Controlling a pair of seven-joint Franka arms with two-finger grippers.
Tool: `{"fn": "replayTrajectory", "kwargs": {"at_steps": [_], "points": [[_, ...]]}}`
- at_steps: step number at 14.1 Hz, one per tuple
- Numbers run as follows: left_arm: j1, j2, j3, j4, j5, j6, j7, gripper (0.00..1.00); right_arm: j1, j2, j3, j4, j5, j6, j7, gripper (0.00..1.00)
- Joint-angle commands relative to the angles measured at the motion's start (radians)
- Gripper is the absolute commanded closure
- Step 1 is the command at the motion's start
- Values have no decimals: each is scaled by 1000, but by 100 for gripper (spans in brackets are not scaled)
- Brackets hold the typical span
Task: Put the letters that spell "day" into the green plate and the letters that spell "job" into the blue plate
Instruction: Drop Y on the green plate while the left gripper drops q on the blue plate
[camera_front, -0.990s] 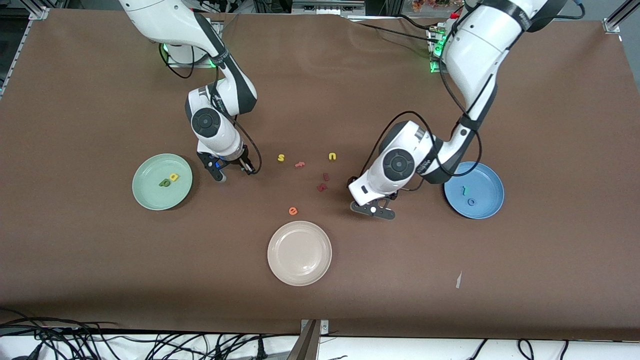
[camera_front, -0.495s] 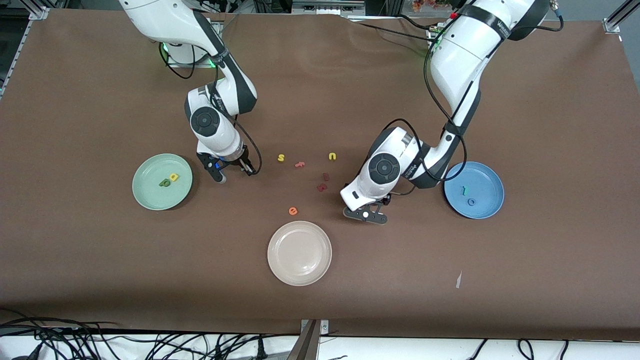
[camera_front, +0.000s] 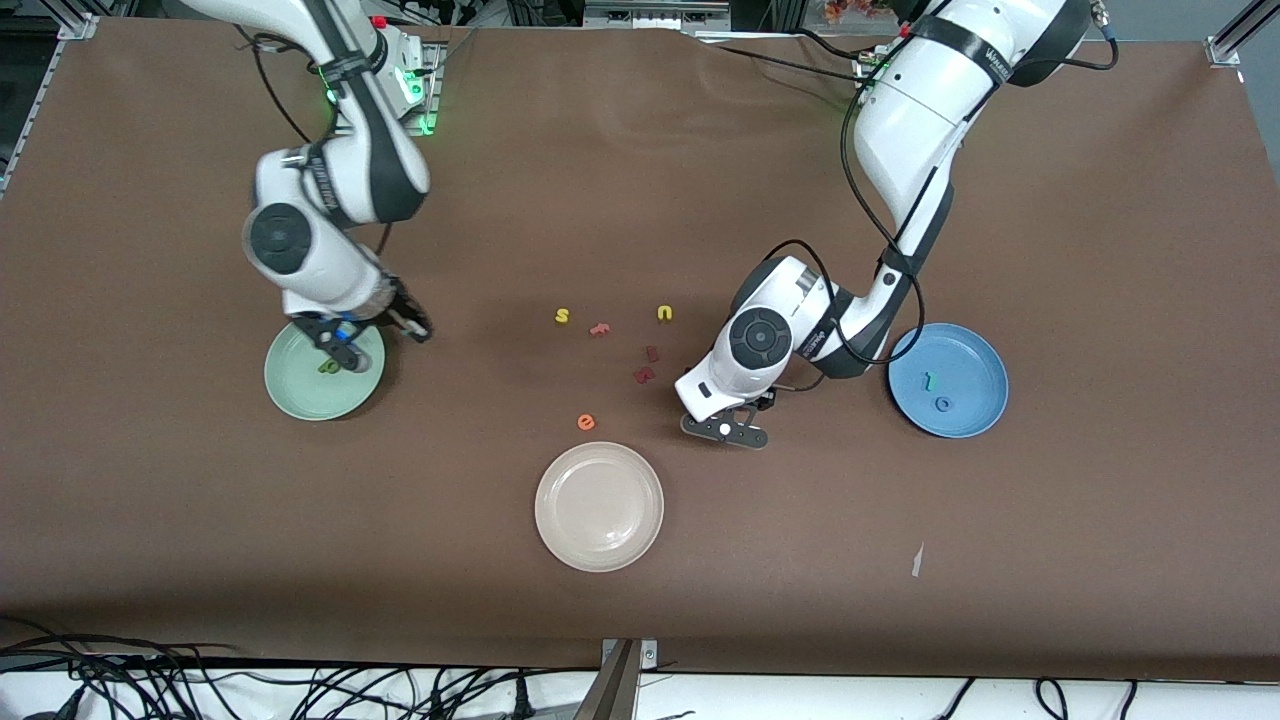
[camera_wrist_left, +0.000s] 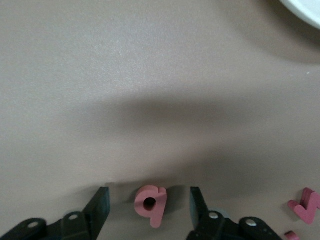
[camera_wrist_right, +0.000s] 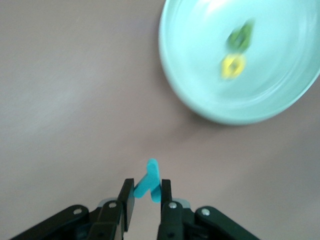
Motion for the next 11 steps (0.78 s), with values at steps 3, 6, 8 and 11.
{"fn": "replayTrajectory", "kwargs": {"at_steps": [3,6,8,11], "points": [[-14,26,12,34,24,-10,-25,44,-125,86,-104,-25,19,32,-450,100],[-20,26,12,32,24,-10,-25,63,-219,175,-104,-25,176,89,-726,100],[-22,26,13,32,45,-10,-26,85,-230,192,-101,-17,230,89,-778,100],[-13,17,13,34,50,-15,-23,99,-229,191,-101,-14,232,88,-778,59]]}}
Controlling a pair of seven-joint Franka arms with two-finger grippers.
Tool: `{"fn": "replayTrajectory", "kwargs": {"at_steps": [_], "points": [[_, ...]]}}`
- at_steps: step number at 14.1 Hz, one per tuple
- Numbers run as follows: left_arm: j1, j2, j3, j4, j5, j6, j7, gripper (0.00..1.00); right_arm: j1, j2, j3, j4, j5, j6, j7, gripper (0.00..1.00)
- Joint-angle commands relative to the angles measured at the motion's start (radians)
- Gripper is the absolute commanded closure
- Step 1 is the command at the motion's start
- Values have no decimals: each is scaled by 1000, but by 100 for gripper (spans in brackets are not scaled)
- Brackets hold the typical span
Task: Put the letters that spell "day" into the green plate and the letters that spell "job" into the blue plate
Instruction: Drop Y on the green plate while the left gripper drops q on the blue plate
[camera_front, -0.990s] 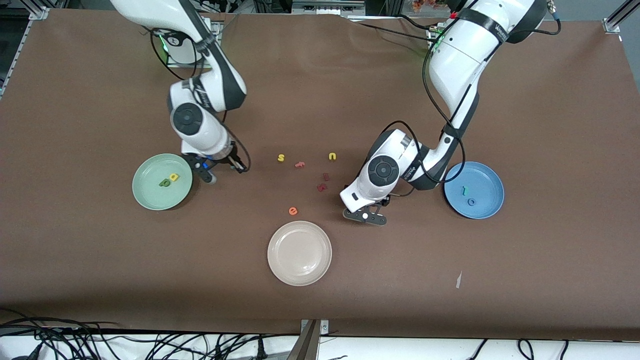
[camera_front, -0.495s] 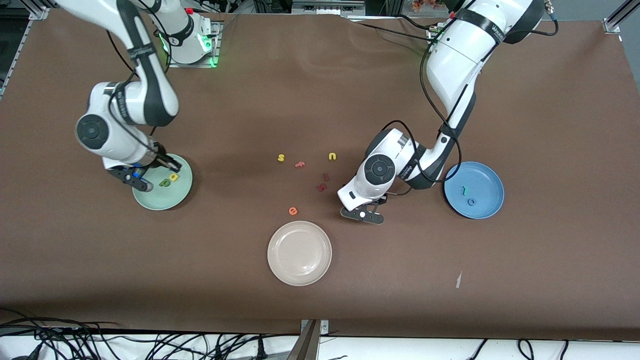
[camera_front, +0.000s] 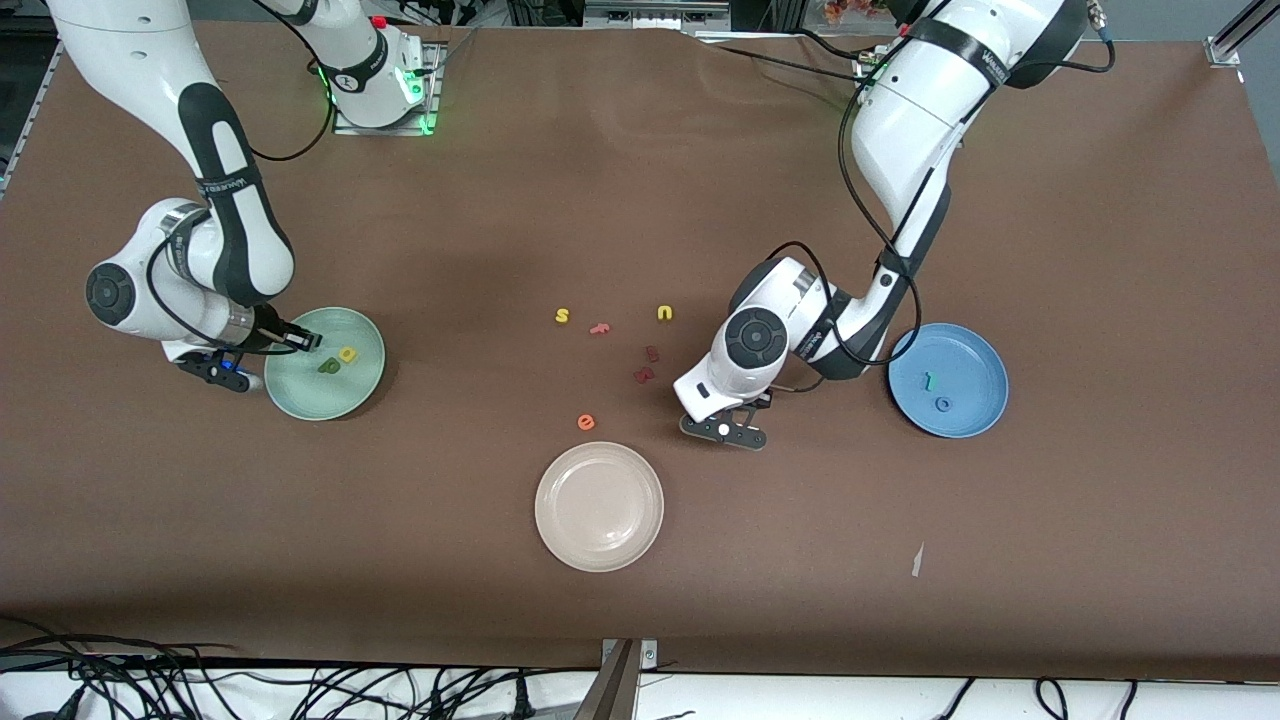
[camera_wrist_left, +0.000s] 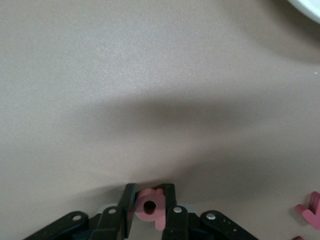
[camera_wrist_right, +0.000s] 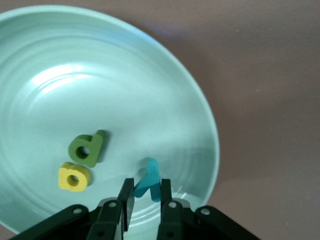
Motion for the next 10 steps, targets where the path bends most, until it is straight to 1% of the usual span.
{"fn": "replayTrajectory", "kwargs": {"at_steps": [1,2,3,5,8,10], "points": [[3,-2,9,27,29,-22,-12,100,0,-7,5,14,25,-1,-15,1],[28,-24,6,26,29,-40,-9,100,0,-17,4,17,25,-8,-15,0],[58,-39,-3,27,29,-99,5,100,3,-30,4,18,25,-20,-18,0],[106,-90,-3,21,3,-190,142,100,6,-61,-1,38,23,-72,-20,0],[218,-172,-3,-13,-12,-314,354,100,9,-102,-7,139,9,-265,-20,0],[310,-243,-5,-92,-12,-338,504,100,9,-103,-19,249,-30,-420,-12,0]]}}
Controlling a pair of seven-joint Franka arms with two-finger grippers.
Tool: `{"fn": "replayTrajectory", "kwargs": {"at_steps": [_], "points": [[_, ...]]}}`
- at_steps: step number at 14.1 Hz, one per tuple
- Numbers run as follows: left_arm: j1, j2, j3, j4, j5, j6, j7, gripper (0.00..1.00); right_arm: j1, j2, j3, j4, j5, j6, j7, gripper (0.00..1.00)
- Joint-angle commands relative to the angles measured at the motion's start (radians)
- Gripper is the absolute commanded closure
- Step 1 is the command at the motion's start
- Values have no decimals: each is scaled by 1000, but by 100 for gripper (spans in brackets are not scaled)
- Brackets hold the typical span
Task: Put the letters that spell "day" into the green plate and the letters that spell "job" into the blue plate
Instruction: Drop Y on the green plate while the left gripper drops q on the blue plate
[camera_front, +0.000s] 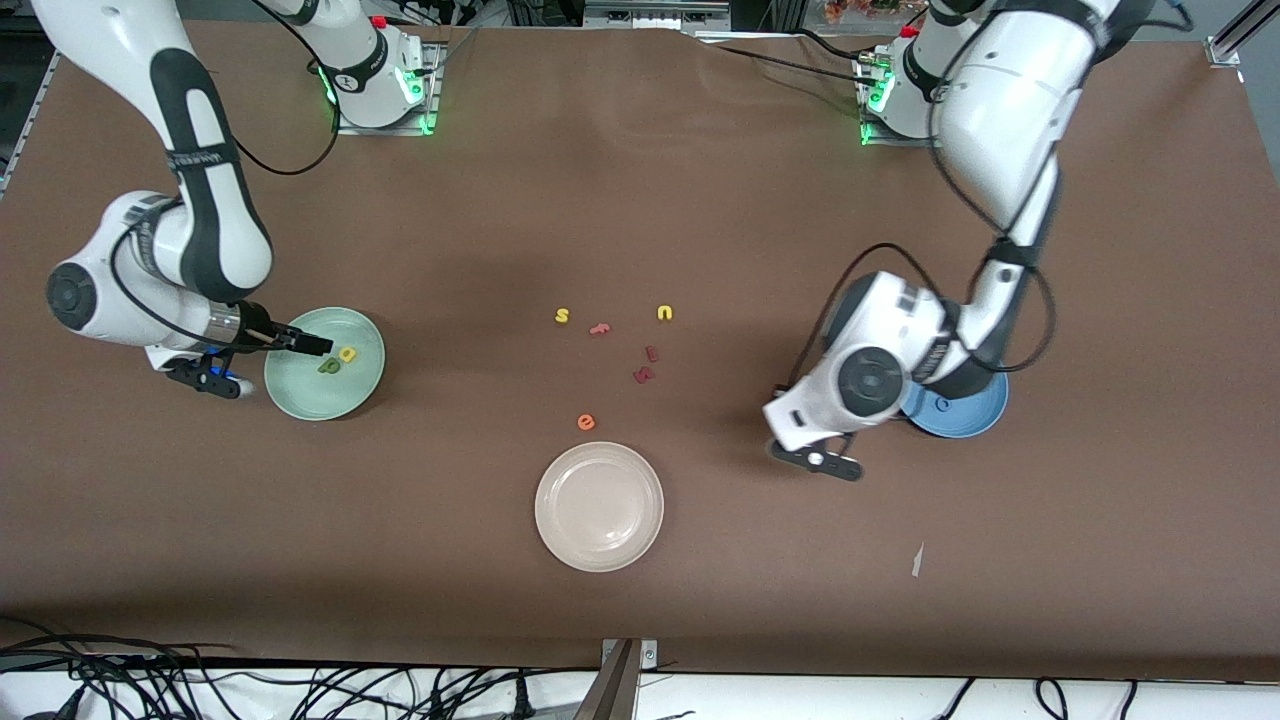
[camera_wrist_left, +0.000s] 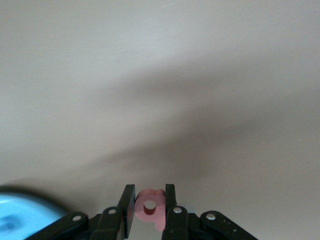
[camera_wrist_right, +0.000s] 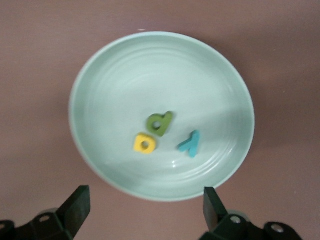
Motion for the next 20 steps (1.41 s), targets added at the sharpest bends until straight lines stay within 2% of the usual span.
{"fn": "replayTrajectory", "kwargs": {"at_steps": [1,3,5,7,9,10,11,12,16,18,19,20], "points": [[124,-125,-17,-164,-11,-14,217,100,2,-13,-15,161,-61,-211,11,0],[192,-166,-15,-229,-3,-9,339,100,13,-13,-4,295,-110,-346,57,0],[239,-183,-15,-280,4,0,394,100,62,-13,-4,389,-160,-417,63,0],[278,-208,-15,-393,4,139,448,100,134,-15,-12,426,-258,-439,65,0],[302,-217,-15,-473,4,245,457,98,162,-68,-4,435,-341,-442,65,0],[305,-218,-15,-479,4,246,459,88,162,-94,-7,444,-342,-441,48,0],[312,-218,-15,-478,4,235,460,37,160,-123,-12,446,-336,-444,45,0],[316,-217,-15,-464,3,211,459,0,160,-156,-13,446,-339,-454,34,0],[321,-218,-14,-293,-11,-1,442,0,159,-239,-12,447,-343,-525,13,0],[325,-221,-14,-222,-11,-105,425,0,119,-272,20,444,-342,-554,14,0],[325,-223,-11,-181,-11,-157,410,0,31,-286,125,443,-336,-554,17,0],[324,-225,-11,-141,-11,-212,381,0,-88,-294,281,437,-349,-552,36,0]]}}
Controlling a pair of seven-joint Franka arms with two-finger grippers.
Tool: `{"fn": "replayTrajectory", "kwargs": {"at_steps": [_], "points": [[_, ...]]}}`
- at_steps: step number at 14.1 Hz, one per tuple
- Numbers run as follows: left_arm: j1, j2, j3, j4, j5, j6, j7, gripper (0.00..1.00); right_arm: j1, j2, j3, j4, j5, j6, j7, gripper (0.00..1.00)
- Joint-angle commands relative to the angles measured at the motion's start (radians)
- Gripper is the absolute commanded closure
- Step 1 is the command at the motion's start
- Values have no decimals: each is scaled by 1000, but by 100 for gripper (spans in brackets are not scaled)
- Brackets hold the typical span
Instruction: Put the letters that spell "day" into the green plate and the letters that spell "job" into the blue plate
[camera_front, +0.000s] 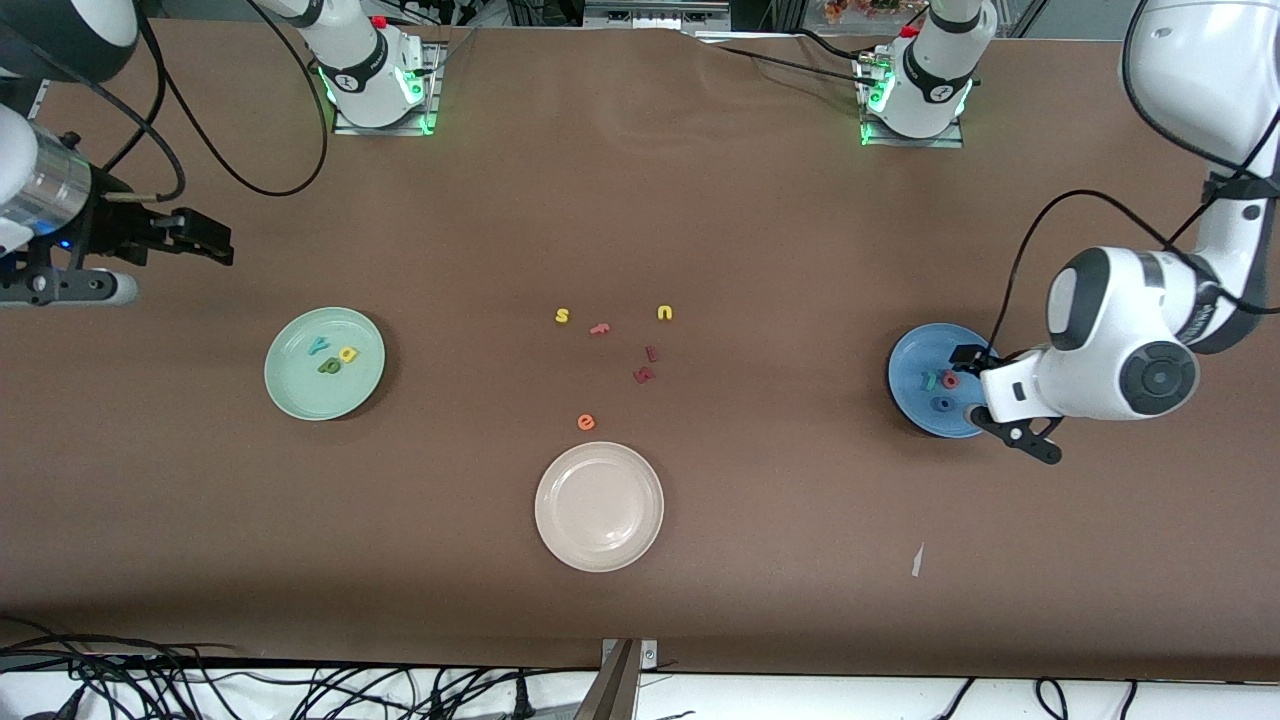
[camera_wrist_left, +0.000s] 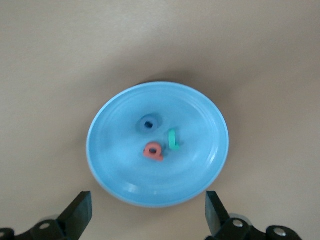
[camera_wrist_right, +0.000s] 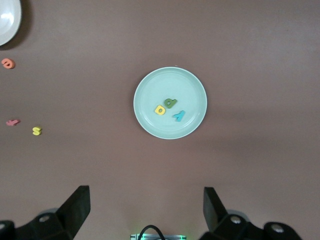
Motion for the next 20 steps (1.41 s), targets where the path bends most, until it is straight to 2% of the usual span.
{"fn": "replayTrajectory", "kwargs": {"at_steps": [1,2,5,6,8,10,11,14,16,18,19,20], "points": [[6,-6,-7,107,-10,-149,-69,0,-283,-40,346,-29,-45,-5,34,0],[6,-18,-9,121,-10,-182,-93,0,-351,-55,390,-66,-51,20,42,0],[6,-75,-7,121,-10,-203,-174,0,-370,-179,392,-297,-56,284,29,0],[6,-100,-6,124,-4,-228,-225,0,-381,-185,392,-305,-55,316,22,0],[26,-158,0,111,2,-237,-270,0,-393,-176,386,-218,-44,250,-10,0],[49,-242,1,57,-7,-234,-267,0,-393,-135,363,-76,-24,77,-11,0],[48,-283,8,37,-9,-236,-273,0,-393,-117,358,-31,7,40,-11,0],[-27,-394,78,-10,-10,-242,-267,0,-393,-112,340,-26,10,50,-10,0],[-61,-426,99,-7,-13,-271,-271,0,-390,-107,344,-43,-11,49,-4,0],[-58,-448,109,6,-116,-276,-271,0,-390,-106,346,-76,-25,79,3,0],[-64,-459,140,11,-174,-276,-270,0,-390,-104,347,-99,-21,102,2,0],[-79,-462,149,11,-184,-276,-268,0,-390,-106,347,-104,-19,110,3,0]]}}
